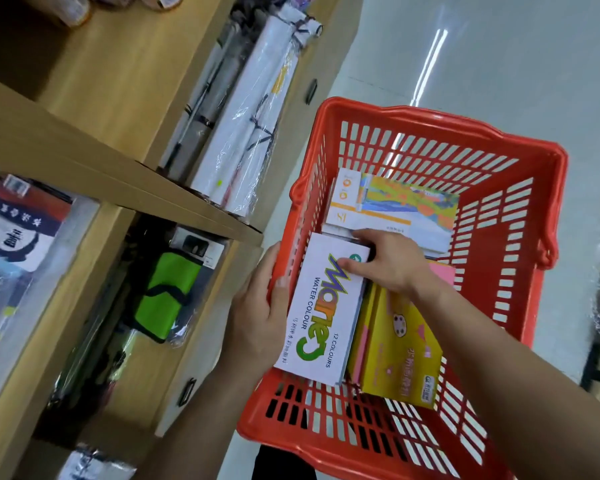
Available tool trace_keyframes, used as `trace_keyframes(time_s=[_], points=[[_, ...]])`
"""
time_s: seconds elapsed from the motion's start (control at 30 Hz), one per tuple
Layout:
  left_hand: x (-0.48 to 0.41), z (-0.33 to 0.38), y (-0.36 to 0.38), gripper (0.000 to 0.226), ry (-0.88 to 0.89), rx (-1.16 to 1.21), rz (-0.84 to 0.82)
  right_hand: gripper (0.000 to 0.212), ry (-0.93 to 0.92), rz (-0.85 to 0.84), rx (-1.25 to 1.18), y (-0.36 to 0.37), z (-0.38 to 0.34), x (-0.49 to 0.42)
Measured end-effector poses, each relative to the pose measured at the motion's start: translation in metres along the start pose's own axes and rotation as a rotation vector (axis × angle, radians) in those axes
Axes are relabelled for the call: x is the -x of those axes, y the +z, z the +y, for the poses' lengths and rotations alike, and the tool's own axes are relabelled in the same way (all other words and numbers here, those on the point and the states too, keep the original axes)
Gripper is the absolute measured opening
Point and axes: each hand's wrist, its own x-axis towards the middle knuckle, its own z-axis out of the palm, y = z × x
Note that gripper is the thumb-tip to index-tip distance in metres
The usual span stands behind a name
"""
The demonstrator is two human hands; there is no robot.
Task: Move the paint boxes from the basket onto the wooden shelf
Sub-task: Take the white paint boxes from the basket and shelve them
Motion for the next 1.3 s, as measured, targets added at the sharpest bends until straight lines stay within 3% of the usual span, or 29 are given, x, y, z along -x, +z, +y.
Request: trace_keyframes(time_s=[0.23, 0.47, 0.63, 0.83, 0.97, 1.2, 1.3], points=[[0.004, 0.003, -0.002, 0.043, -0.08, 0.046, -0.05, 0.086, 0.03, -0.139, -0.044, 0.003, -0.005, -0.007], [0.006, 0.004, -0.002, 0.044, -0.104, 0.081, -0.065, 0.098, 0.007, -0.082, 0.025, 0.006, -0.004, -0.008], [0.005, 0.003, -0.001, 0.041, -0.111, 0.084, -0.04, 0.103, 0.046, -0.18, -0.09, 0.004, -0.004, -0.016], [0.004, 0.001, -0.001, 0.038, -0.113, 0.106, -0.061, 0.093, 0.041, -0.235, -0.079, 0.003, -0.006, -0.017], [0.005, 0.001, 0.0, 0.037, -0.103, 0.094, -0.038, 0.067, 0.013, -0.25, -0.098, -0.004, -0.007, -0.014], [0.004, -0.001, 0.0, 0.036, -0.084, 0.085, -0.022, 0.081, -0.054, -0.248, -0.157, -0.019, -0.014, 0.01], [0.005, -0.002, 0.001, 0.034, -0.094, 0.1, -0.014, 0.065, -0.044, -0.287, -0.139, -0.024, -0.019, 0.009]])
